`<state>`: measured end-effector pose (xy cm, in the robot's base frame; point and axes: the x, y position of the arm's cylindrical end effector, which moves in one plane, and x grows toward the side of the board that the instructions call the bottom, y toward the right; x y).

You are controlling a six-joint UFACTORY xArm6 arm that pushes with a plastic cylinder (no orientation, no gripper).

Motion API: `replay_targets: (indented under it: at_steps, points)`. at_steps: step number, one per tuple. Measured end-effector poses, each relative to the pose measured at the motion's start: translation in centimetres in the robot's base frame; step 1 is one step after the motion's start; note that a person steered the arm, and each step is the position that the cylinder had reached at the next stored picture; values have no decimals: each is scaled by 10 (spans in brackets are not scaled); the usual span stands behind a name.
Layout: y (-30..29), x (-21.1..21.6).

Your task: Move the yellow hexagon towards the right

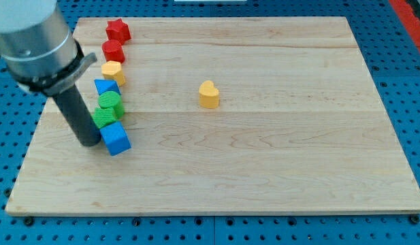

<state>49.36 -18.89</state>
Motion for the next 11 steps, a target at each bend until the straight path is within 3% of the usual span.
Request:
replay_targets:
  at_steps: [3,6,8,11]
  points:
    - [41,-31]
    - [-41,-94]
    - [27,-155]
    - [96,-142]
